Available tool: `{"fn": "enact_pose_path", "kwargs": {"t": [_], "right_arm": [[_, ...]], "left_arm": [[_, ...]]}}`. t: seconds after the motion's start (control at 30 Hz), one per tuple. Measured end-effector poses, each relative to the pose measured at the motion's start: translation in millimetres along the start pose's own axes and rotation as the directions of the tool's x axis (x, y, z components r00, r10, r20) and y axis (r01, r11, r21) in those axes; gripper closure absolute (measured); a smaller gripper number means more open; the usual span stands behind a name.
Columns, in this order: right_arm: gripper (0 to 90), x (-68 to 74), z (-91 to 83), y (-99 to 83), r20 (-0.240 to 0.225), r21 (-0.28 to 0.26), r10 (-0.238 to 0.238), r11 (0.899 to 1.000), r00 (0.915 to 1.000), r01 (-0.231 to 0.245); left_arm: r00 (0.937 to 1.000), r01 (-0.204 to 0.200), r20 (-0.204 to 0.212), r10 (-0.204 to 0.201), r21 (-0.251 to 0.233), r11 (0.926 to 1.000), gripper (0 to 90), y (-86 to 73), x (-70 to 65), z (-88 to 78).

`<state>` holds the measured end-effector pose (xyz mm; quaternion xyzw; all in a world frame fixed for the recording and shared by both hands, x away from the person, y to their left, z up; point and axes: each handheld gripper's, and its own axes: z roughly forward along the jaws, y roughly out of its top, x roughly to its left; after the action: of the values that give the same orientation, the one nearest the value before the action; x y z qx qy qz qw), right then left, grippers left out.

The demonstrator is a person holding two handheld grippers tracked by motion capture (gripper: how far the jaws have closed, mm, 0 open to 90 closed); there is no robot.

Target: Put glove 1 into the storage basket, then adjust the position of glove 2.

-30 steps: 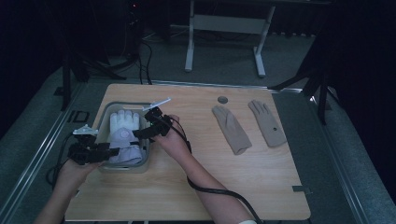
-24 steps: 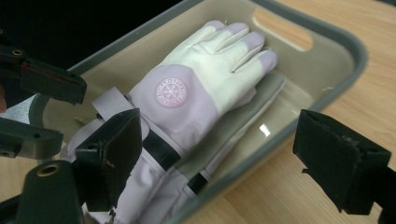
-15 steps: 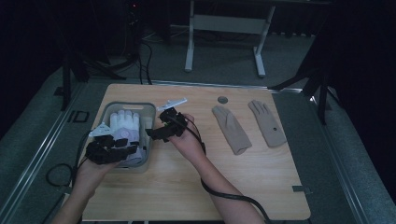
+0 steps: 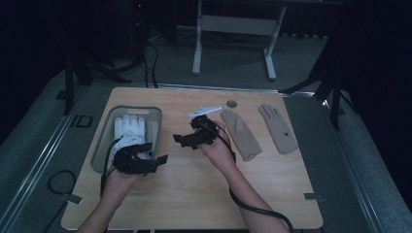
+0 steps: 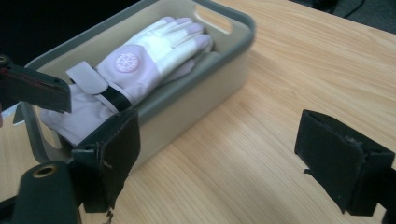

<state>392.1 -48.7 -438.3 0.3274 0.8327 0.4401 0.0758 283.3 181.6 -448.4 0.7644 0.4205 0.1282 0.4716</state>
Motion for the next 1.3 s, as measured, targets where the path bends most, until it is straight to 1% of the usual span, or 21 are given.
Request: {"fn": "enact_pose_path", "kwargs": {"t": [0.03,0.1,0.17,0.23,0.3,0.33,0.4,0.43,0.47,0.5,0.6,0.67,0.7,0.77,0.83,0.93,1.0,1.13,1.17,1.2,1.3], "right_arm": [[13.6,-5.1,-6.1,-3.5,0.007,-0.011,0.015,1.0,0.9999,-0.015],[12.6,-7.4,-8.6,-5.5,0.001,-0.01,0.016,1.0,0.9999,-0.016],[13.2,-10.6,-12.6,-9.5,0.013,-0.004,0.015,1.0,0.9998,-0.015],[13.2,-13.0,-15.2,-14.3,0.015,0.001,0.015,1.0,0.9998,-0.015],[13.1,-15.8,-17.1,-19.5,0.012,0.012,0.009,1.0,0.9999,-0.009],[12.7,-19.1,-19.2,-24.9,0.015,0.012,0.004,1.0,0.9999,-0.004],[12.7,-20.6,-20.5,-27.3,0.012,0.013,0.008,1.0,0.9999,-0.008],[12.7,-22.4,-21.8,-29.8,0.011,0.009,0.008,1.0,0.9999,-0.008],[12.0,-25.3,-24.7,-34.0,0.013,0.008,0.007,1.0,0.9999,-0.007],[12.0,-25.3,-24.7,-34.0,0.013,0.008,0.007,1.0,0.9999,-0.007],[12.0,-28.7,-30.4,-40.6,0.022,-0.006,0.012,1.0,0.9997,-0.012],[11.6,-31.5,-34.0,-44.7,0.027,-0.008,0.01,1.0,0.9996,-0.009],[10.9,-35.0,-37.5,-48.6,0.038,-0.008,0.012,1.0,0.9992,-0.012],[10.9,-37.4,-39.2,-50.5,0.038,-0.004,0.011,1.0,0.9992,-0.011],[10.9,-42.4,-43.5,-55.1,0.047,-0.007,0.006,1.0,0.9989,-0.006],[10.9,-50.4,-49.3,-61.8,0.052,-0.002,0.008,1.0,0.9986,-0.008],[10.5,-54.4,-52.1,-66.0,0.049,0.001,0.006,1.0,0.9988,-0.006],[10.5,-60.7,-54.5,-75.3,0.074,0.003,-0.007,1.0,0.9972,0.007],[10.5,-64.7,-56.0,-79.4,0.073,0.001,-0.006,1.0,0.9973,0.006],[10.5,-64.7,-56.0,-79.4,0.073,0.001,-0.006,1.0,0.9973,0.006],[13.1,-73.4,-59.5,-84.9,0.1,-0.012,-0.014,1.0,0.9948,0.015]], "left_arm": [[0.9999,-0.011,0.003,0.011,-0.011,0.9999,17.0,0.3,-2.7,1.4],[0.9998,-0.018,0.006,0.018,-0.018,0.9997,15.8,1.0,-7.1,5.6],[0.9994,-0.027,0.022,0.028,-0.04,0.9988,15.2,0.1,-11.0,9.7],[0.9983,-0.048,0.032,0.049,-0.052,0.9975,15.2,-1.4,-16.1,14.4],[0.9967,-0.068,0.041,0.07,-0.046,0.9966,15.2,-3.2,-21.7,20.1],[0.9953,-0.078,0.053,0.081,-0.048,0.9958,15.2,-4.4,-24.4,23.0],[0.9932,-0.092,0.068,0.095,-0.037,0.995,15.2,-6.7,-29.2,28.9],[0.9917,-0.097,0.081,0.1,-0.04,0.9945,15.2,-8.1,-31.3,31.8],[0.991,-0.101,0.085,0.104,-0.036,0.9942,15.2,-9.5,-33.5,34.9],[0.9904,-0.103,0.089,0.106,-0.03,0.9942,15.2,-10.9,-35.4,38.0],[0.9879,-0.098,0.117,0.102,-0.042,0.9944,15.2,-16.5,-39.8,46.0],[0.9845,-0.098,0.141,0.104,-0.047,0.9941,15.2,-20.9,-42.1,51.3],[0.9844,-0.101,0.141,0.105,-0.038,0.9942,15.2,-22.9,-43.2,54.2],[0.9832,-0.104,0.146,0.109,-0.039,0.9938,15.2,-28.0,-45.5,59.1],[0.9824,-0.12,0.14,0.124,-0.031,0.9922,15.1,-33.1,-47.6,63.4],[0.9822,-0.118,0.145,0.12,-0.025,0.9927,14.7,-40.9,-48.7,69.5],[0.9822,-0.106,0.153,0.108,-0.024,0.9941,14.7,-45.4,-47.9,72.6],[0.9832,-0.107,0.145,0.11,-0.031,0.9938,13.9,-53.0,-47.1,75.7],[0.9831,-0.11,0.144,0.113,-0.031,0.9935,11.6,-54.7,-46.9,76.3],[0.983,-0.113,0.142,0.116,-0.029,0.9932,11.6,-56.3,-47.0,76.8],[0.9818,-0.13,0.135,0.133,-0.031,0.991,10.1,-60.7,-47.8,77.2]]}}
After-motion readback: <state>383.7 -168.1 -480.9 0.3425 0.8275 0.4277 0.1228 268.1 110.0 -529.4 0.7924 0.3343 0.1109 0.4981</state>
